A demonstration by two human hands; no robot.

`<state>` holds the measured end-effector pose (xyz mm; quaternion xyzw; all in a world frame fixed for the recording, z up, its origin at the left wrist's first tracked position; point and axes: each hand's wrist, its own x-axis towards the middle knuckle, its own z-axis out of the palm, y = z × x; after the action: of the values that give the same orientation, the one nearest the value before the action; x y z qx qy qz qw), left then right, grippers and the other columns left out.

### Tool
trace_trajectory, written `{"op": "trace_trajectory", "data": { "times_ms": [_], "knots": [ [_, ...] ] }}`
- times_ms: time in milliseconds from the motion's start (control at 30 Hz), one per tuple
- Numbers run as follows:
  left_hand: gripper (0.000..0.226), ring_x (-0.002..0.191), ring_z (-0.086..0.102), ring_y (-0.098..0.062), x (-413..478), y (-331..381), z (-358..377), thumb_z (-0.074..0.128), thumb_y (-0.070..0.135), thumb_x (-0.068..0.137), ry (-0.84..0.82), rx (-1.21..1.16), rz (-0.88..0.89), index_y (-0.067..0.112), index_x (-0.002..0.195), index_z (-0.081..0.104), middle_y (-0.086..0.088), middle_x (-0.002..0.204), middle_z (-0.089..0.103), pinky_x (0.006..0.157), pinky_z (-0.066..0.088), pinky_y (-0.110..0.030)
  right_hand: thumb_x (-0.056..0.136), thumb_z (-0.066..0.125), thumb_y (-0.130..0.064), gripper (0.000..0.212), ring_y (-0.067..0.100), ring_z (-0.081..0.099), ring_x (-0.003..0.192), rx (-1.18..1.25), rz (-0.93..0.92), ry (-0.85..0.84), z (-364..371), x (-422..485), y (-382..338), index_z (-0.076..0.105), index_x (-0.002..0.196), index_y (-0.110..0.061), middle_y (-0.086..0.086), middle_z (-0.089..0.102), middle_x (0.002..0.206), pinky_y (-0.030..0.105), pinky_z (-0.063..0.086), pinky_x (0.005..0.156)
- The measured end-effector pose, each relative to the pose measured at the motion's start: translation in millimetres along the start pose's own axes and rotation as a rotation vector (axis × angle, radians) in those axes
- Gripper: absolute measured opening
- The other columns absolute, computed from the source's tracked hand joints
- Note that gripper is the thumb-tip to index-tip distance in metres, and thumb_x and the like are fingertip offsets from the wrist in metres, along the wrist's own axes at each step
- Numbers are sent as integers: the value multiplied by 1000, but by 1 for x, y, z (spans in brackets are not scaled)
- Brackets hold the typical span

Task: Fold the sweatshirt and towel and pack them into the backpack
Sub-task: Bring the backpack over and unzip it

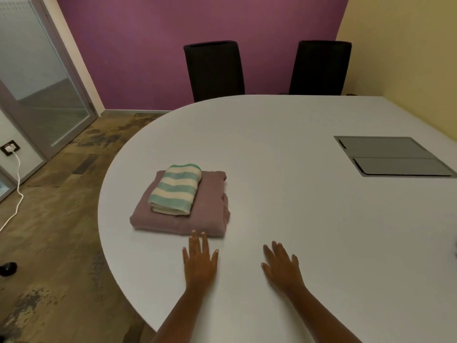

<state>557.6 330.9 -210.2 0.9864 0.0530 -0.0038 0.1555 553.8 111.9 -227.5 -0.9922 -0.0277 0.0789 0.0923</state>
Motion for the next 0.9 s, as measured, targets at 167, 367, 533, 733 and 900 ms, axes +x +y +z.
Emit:
{"op": "trace_trajectory", "data": {
  "times_ms": [167, 367, 533, 733, 900],
  "knots": [
    [62, 94, 69, -30, -29, 53, 21, 1, 44, 99, -89, 62, 136, 6, 119, 45, -21, 110, 68, 69, 57, -41, 97, -3, -41, 63, 19, 71, 89, 15, 91, 45, -19, -40, 36, 54, 112, -21, 6, 73, 100, 43, 55, 57],
    [83, 94, 70, -29, -56, 127, 32, -1, 47, 98, -135, 114, 306, 6, 104, 72, -19, 107, 69, 69, 57, -41, 97, -4, -41, 55, 19, 70, 91, 82, 206, 119, -40, -87, 94, 43, 115, -20, 6, 72, 102, 42, 56, 60],
    [107, 122, 54, -32, -70, 191, 21, -27, 59, 83, -217, 175, 382, 4, 130, 52, -24, 135, 50, 95, 47, -44, 98, -3, -41, 55, 22, 69, 96, 85, 336, 168, -54, -119, 142, 43, 118, -19, 9, 71, 106, 46, 55, 64],
    [109, 146, 4, -27, -74, 267, 30, -34, 69, 65, -232, 149, 559, 12, 150, 4, -15, 157, 1, 118, 8, -39, 98, -1, -41, 55, 26, 65, 105, 18, 497, 190, -76, -141, 202, 40, 127, -19, 11, 67, 114, 48, 55, 70],
    [65, 146, 3, -26, -66, 343, 50, 16, 49, 98, -235, 164, 666, 12, 150, 2, -15, 157, 0, 118, 9, -39, 89, 24, -41, 49, 30, 66, 102, -15, 626, 189, -104, -155, 257, 54, 118, -15, 14, 67, 112, 53, 54, 67]
  ]
}}
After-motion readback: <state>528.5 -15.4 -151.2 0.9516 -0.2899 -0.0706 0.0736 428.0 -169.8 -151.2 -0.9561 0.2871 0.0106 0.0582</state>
